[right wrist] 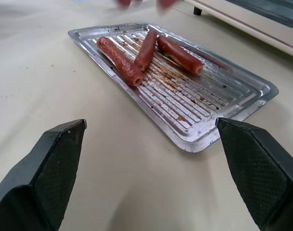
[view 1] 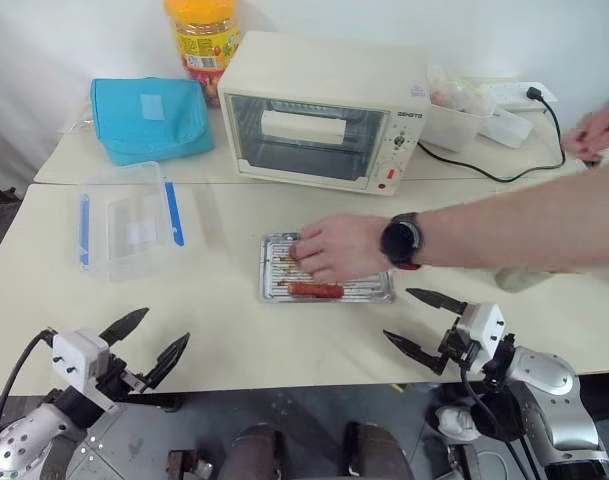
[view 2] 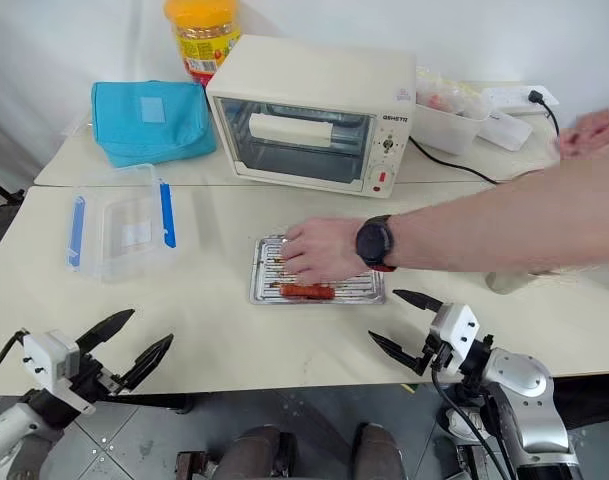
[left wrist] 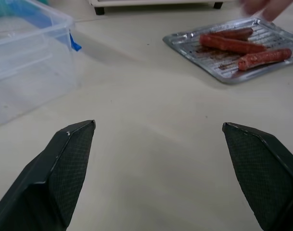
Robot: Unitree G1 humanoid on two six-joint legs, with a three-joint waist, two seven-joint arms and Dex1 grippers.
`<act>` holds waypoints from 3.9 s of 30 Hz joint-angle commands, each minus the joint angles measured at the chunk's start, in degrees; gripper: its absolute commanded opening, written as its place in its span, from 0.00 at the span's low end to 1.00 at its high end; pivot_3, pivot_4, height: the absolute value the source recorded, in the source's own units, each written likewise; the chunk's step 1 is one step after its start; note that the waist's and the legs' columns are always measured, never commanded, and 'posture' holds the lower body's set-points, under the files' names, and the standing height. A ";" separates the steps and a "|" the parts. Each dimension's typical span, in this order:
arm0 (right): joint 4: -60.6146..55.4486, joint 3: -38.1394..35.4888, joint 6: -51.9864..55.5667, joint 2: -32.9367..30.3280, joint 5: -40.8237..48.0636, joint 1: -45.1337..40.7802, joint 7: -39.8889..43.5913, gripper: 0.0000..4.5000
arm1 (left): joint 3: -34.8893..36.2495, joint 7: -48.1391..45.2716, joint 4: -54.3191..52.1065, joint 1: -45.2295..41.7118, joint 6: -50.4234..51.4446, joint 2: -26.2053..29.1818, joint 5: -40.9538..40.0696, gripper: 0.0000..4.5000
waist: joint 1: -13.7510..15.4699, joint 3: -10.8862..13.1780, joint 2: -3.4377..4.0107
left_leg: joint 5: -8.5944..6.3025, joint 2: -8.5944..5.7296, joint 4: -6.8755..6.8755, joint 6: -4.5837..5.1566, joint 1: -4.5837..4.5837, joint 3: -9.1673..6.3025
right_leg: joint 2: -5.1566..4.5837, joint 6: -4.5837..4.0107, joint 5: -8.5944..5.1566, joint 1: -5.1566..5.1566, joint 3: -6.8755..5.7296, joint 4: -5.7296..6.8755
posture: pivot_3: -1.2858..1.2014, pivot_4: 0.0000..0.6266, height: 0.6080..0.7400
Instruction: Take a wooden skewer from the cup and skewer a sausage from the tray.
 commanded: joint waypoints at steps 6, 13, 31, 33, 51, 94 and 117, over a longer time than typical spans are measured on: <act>1.44 -1.18 -1.71 -0.37 0.55 0.15 0.49 1.00 | 0.83 -0.51 0.11 1.34 -1.49 0.32 0.58 1.00 | 0.00 0.00 0.00 | 0.00 0.00 0.00 0.00 0.00 0.00 | 0.00 0.00 0.00 0.00 0.00 0.00 | 0.52 0.24 1.00; 2.64 -0.88 -2.73 -0.09 0.74 -0.55 0.80 1.00 | 0.78 -0.59 0.42 1.43 -2.54 0.08 1.06 1.00 | 0.01 0.00 0.00 | 0.00 0.00 0.00 0.00 0.00 0.00 | 0.00 0.00 0.00 0.00 0.00 0.00 | 0.52 0.24 1.00; 6.39 -0.44 -5.23 0.02 0.32 -2.23 2.26 1.00 | 0.17 -0.77 0.70 2.08 -3.66 -0.69 0.73 1.00 | -0.01 0.00 0.00 | 0.00 0.01 0.00 0.00 0.00 0.00 | 0.00 0.00 0.00 0.00 0.00 0.00 | 0.52 0.24 1.00; 6.20 -0.39 -5.52 0.02 0.14 -1.99 2.27 1.00 | -0.05 -0.93 0.87 2.05 -3.94 -0.88 0.86 1.00 | 0.01 0.00 0.00 | 0.00 0.01 0.00 0.00 0.00 0.00 | 0.00 0.00 0.00 0.00 0.00 0.00 | 0.52 0.24 1.00; 2.59 0.45 -4.20 -0.33 -0.54 -0.76 0.63 1.00 | -1.44 -1.51 3.16 0.77 -5.42 -1.02 1.53 1.00 | 0.00 0.00 0.00 | 0.00 0.00 0.01 0.00 0.00 0.00 | 0.00 0.00 0.00 0.00 -0.01 0.00 | 0.52 0.24 1.00; -2.23 3.22 -3.73 -3.14 1.33 2.78 9.62 1.00 | -12.62 2.36 -2.70 -10.14 1.48 2.87 9.54 1.00 | 0.11 -0.07 -0.09 | 0.01 -0.02 0.04 0.00 0.06 -0.06 | -0.01 0.01 0.00 0.08 -0.05 0.03 | 0.52 0.24 1.00; -0.04 1.55 -4.32 -4.15 1.66 1.58 9.63 1.00 | -11.34 1.50 -0.15 -10.12 -0.47 3.64 10.47 1.00 | 0.10 -0.08 -0.09 | 0.00 -0.02 0.04 0.00 0.06 -0.07 | -0.02 0.01 0.01 0.09 -0.05 0.03 | 0.52 0.24 1.00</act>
